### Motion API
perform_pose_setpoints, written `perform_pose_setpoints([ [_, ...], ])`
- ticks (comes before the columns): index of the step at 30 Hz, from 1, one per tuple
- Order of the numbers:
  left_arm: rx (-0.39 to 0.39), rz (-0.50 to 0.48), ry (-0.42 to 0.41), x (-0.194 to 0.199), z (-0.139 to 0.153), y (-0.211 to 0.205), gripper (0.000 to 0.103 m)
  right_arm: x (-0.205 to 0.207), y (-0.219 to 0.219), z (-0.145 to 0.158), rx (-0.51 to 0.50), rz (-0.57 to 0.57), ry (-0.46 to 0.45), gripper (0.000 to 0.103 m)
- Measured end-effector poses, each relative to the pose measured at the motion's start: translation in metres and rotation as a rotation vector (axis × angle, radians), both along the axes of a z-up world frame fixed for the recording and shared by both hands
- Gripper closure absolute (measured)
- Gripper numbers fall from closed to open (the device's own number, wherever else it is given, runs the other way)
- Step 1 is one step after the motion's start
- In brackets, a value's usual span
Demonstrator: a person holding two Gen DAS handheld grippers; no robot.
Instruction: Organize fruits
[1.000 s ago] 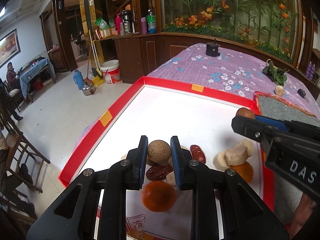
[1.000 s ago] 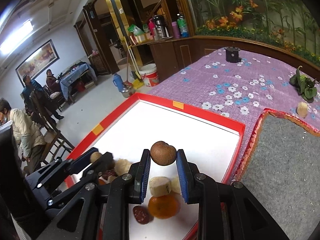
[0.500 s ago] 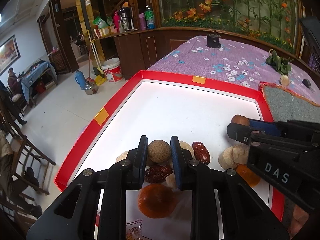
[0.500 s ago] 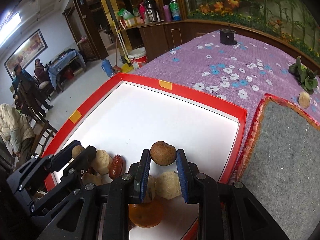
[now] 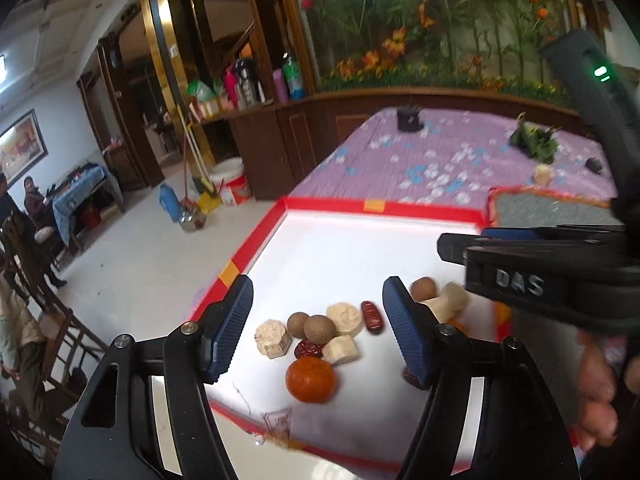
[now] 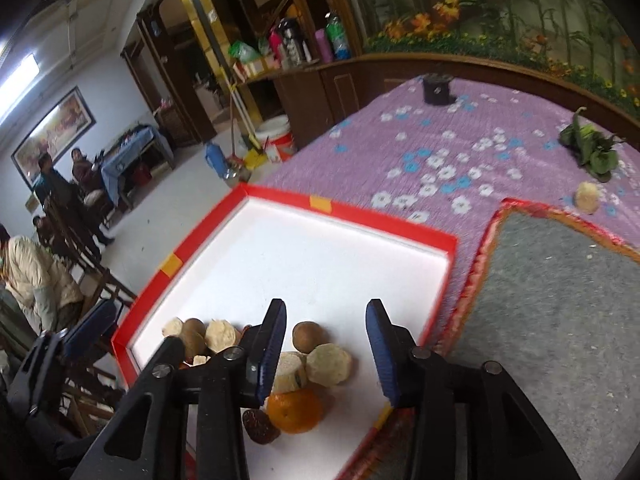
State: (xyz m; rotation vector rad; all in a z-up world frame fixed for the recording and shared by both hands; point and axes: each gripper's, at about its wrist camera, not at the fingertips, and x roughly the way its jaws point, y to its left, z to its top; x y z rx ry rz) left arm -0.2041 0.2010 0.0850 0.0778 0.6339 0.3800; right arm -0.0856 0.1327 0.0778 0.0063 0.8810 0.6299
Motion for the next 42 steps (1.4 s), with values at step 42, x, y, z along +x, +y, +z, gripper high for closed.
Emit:
perform_pose_setpoints([
  [42, 0.074, -0.25, -0.108, -0.097, 0.056, -0.105, 0.031, -0.068, -0.141, 0.075, 0.145, -0.256, -0.053, 0.054],
])
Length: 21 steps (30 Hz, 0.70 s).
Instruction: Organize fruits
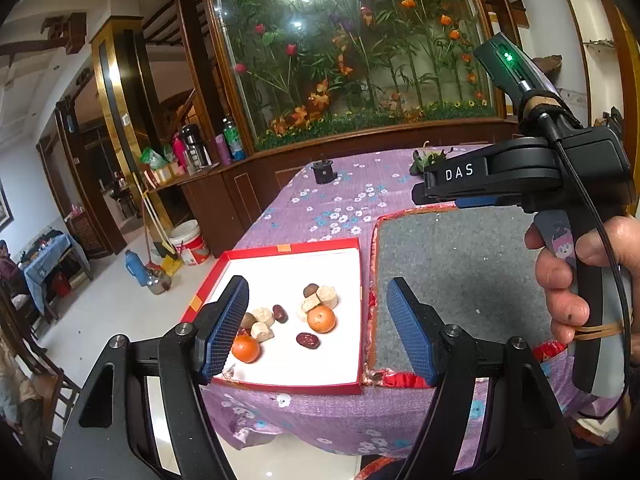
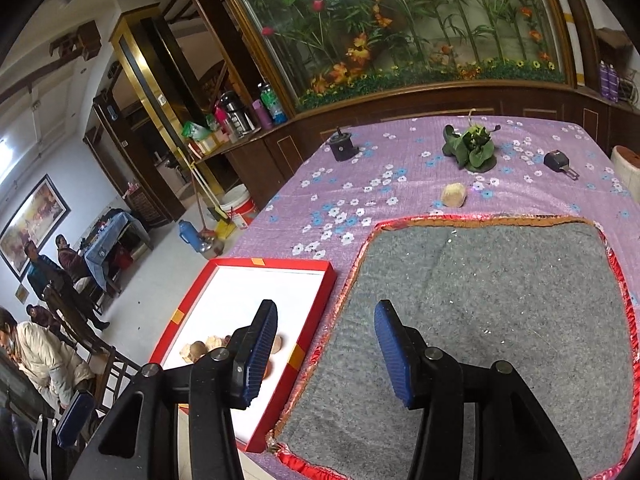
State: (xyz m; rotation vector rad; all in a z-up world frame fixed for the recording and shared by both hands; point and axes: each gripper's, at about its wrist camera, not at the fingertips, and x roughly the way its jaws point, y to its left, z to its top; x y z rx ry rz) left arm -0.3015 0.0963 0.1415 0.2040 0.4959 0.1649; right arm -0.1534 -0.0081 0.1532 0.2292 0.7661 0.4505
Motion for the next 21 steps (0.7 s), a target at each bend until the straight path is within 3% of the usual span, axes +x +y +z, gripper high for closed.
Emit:
perform_pose_setpoints([
  [21, -0.005, -0.02, 0.089, 0.035, -0.02, -0.007, 0.031, 0.041, -0.017, -0.038, 0.003, -0.029, 0.082, 0.054],
])
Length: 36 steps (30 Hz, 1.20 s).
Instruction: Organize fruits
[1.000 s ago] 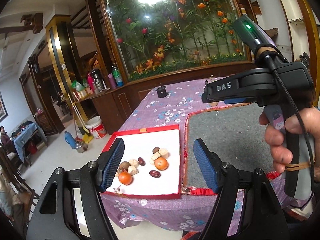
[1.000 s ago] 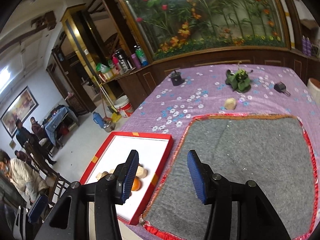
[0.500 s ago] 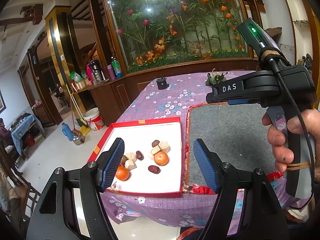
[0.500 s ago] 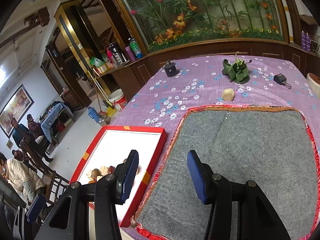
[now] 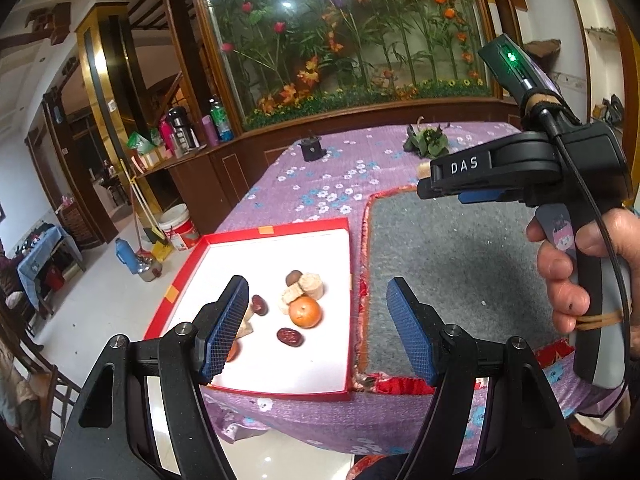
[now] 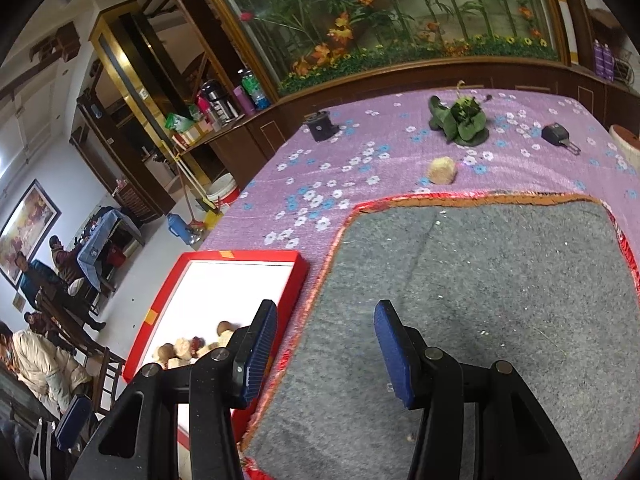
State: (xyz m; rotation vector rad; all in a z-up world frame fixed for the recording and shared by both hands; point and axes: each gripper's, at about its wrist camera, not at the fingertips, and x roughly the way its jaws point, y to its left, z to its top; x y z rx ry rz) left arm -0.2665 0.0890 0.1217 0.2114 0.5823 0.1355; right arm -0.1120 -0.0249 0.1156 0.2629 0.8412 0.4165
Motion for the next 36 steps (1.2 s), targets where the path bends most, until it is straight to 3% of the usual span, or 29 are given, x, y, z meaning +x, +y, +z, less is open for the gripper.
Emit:
perform_pose_setpoints([
  [8, -0.007, -0.028, 0.061, 0.027, -0.017, -0.009, 0.031, 0.019, -0.054, -0.017, 0.018, -0.076, 0.022, 0.054],
  [20, -0.02, -0.062, 0.189, 0.096, -0.058, -0.037, 0.031, 0.018, -0.165, -0.027, 0.018, -0.205, -0.074, 0.054],
  [30, -0.004, -0.056, 0.163, 0.135, -0.056, -0.073, 0.031, 0.033, -0.178, -0.048, 0.084, -0.154, -0.148, 0.054],
  [36, 0.012, -0.059, 0.145, 0.151, -0.051, -0.087, 0.031, 0.045, -0.182, -0.057, 0.123, -0.145, -0.111, 0.054],
])
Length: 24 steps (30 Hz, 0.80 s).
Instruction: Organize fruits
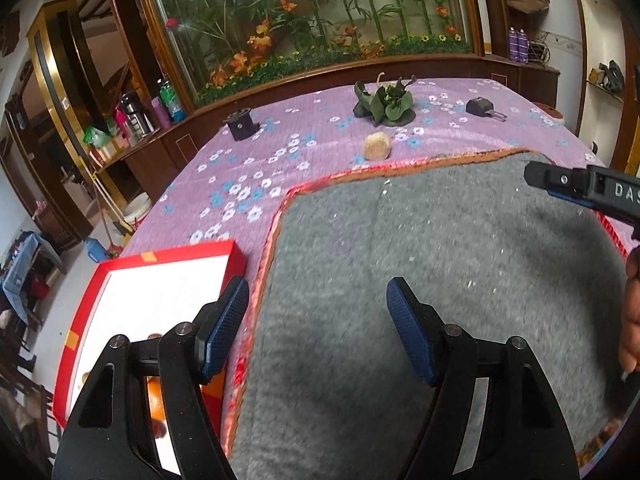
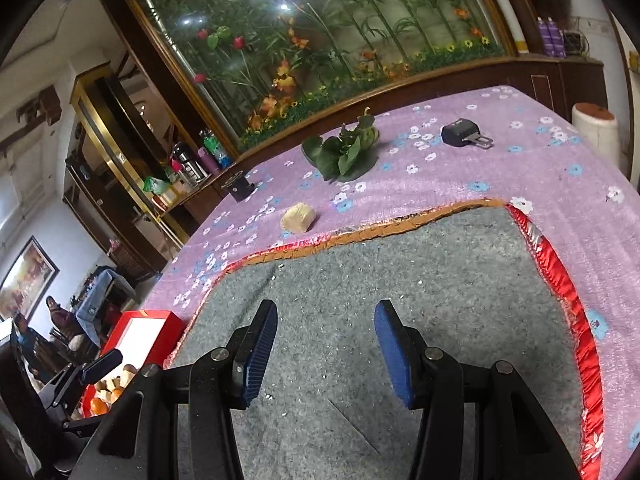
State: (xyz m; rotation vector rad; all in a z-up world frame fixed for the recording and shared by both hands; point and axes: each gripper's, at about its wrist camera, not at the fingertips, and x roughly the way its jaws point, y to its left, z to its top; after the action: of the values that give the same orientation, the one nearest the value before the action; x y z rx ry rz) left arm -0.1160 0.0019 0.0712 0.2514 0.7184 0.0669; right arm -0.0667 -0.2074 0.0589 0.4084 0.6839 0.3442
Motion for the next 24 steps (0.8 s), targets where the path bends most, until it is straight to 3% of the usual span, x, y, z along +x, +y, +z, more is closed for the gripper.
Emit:
perform_pose_setpoints([
  [6, -0.004, 0.009, -0.02, 0.012, 0.008, -0.009, 0.031, -0.001, -0.008, 0.001, 0.033, -0.02, -0.002, 0.054],
  [12, -0.008, -0.008, -0.091, 0.01, 0.02, -0.014, 0.031, -0.005, 0.0, 0.004, 0.01, -0.001, -0.021, 0.053],
  [16, -0.004, 0.017, -0.11, 0.002, 0.026, -0.007, 0.031, -0.013, 0.015, 0.012, -0.005, 0.079, -0.086, 0.054],
  [19, -0.031, 0.087, -0.116, -0.01, 0.038, 0.011, 0.031, -0.021, 0.033, 0.017, -0.022, 0.15, -0.129, 0.054],
  [24, -0.037, 0.162, -0.192, -0.04, 0.056, 0.049, 0.031, -0.035, 0.077, 0.035, -0.037, 0.275, -0.185, 0.054],
])
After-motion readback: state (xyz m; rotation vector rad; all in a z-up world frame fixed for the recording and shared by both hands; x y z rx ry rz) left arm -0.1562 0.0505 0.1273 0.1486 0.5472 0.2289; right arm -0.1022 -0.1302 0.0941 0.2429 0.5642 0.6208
